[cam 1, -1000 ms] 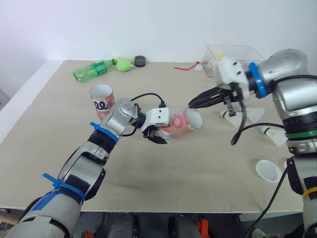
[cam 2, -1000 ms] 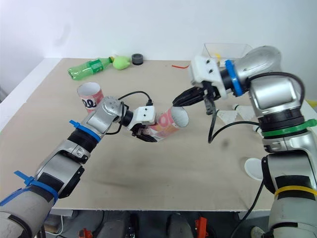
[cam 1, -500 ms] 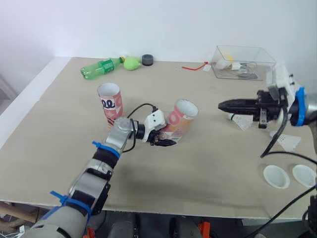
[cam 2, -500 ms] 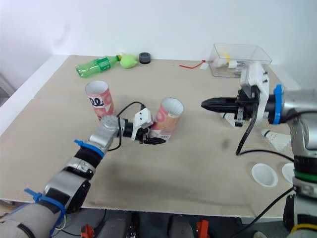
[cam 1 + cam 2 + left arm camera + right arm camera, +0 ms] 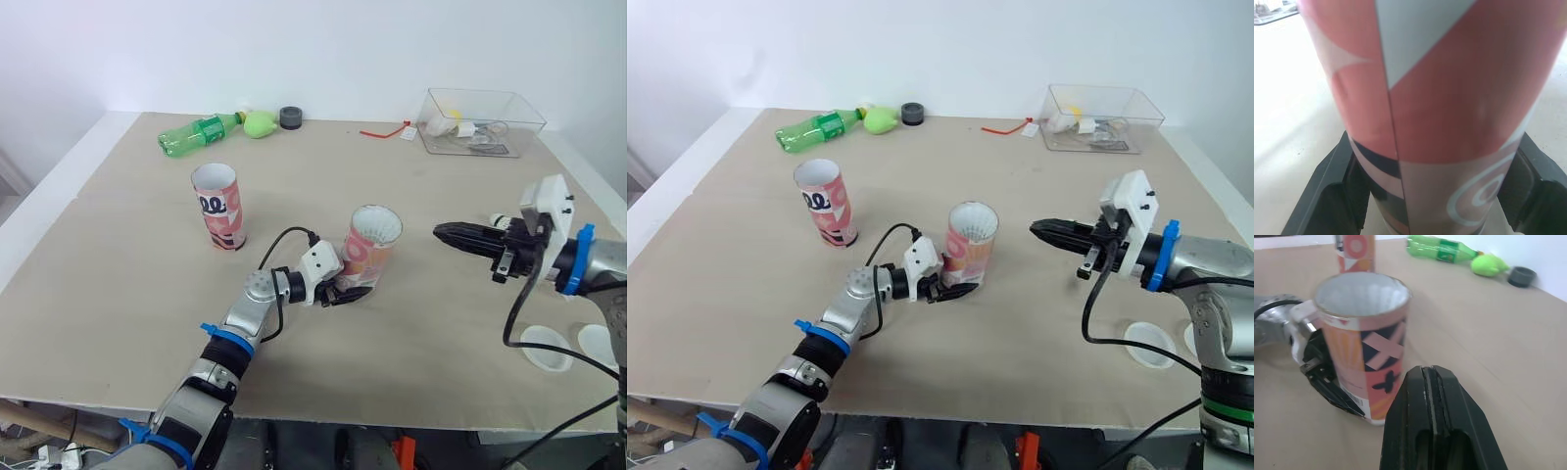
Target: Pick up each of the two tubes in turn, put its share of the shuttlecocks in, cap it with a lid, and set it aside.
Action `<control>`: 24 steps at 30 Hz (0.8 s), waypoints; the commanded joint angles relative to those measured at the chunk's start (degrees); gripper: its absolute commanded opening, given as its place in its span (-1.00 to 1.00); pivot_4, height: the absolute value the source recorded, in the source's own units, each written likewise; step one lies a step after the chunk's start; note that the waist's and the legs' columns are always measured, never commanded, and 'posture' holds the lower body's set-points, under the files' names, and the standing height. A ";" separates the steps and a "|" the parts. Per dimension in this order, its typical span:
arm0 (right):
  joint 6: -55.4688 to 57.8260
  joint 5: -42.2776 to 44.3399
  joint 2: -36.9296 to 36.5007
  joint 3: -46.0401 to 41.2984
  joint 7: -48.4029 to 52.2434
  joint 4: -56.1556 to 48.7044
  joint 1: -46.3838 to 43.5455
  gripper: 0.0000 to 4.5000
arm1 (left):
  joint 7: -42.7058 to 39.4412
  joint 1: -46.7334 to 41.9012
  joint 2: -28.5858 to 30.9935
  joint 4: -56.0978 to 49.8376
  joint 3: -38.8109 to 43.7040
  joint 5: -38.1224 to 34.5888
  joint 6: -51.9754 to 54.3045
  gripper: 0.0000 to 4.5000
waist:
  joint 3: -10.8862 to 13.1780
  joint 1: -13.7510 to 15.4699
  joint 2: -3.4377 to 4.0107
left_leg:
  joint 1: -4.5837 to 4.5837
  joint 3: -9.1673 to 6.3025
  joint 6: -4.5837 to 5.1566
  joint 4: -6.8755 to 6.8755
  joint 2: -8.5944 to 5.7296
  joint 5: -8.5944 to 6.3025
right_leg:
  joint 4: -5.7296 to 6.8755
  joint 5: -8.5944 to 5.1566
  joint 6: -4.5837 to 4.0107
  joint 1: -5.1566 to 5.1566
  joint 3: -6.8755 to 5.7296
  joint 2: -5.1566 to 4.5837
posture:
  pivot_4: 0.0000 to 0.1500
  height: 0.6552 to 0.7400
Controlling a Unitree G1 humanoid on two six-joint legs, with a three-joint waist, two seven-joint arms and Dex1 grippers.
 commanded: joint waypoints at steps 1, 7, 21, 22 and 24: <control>3.57 3.09 -2.82 -4.54 -0.57 -1.34 1.25 -0.44 | 0.15 1.28 -0.06 0.23 -2.67 1.62 0.18 0.33 | 0.00 -0.01 0.00 | 0.01 0.01 0.00 0.00 0.00 0.00 | -0.02 0.01 0.02 0.01 0.01 0.02 | 1.00 1.00; 4.64 -1.77 -14.40 -7.67 6.09 1.21 12.57 0.84 | 0.14 1.59 0.32 0.02 -4.41 2.06 -0.32 0.33 | -0.01 0.09 0.02 | -0.01 0.00 0.11 -0.03 -0.04 0.00 | -0.23 -0.10 -0.02 0.11 -0.09 0.03 | 1.00 1.00; 0.91 -13.57 -26.15 -7.27 15.58 8.10 28.15 0.98 | 0.76 2.95 0.17 -1.00 -7.21 2.86 -1.17 0.33 | -0.05 -0.13 0.18 | 0.25 -0.01 0.15 -0.06 -0.05 -0.15 | -0.40 -0.28 0.11 0.43 -0.06 0.07 | 1.00 1.00; 0.82 -14.13 -26.29 -7.19 16.00 8.32 28.80 0.98 | 0.85 3.01 0.16 -1.06 -7.30 2.88 -1.11 0.33 | -0.05 -0.12 0.18 | 0.25 -0.01 0.16 -0.06 -0.06 -0.17 | -0.40 -0.29 0.12 0.43 -0.06 0.07 | 1.00 1.00; 1.31 -14.66 -26.43 -7.28 16.95 8.48 29.98 0.98 | 0.95 3.21 0.13 -1.28 -7.50 2.90 -1.00 0.33 | -0.04 -0.09 0.17 | 0.25 -0.01 0.18 -0.06 -0.08 -0.21 | -0.40 -0.31 0.15 0.45 -0.07 0.06 | 1.00 1.00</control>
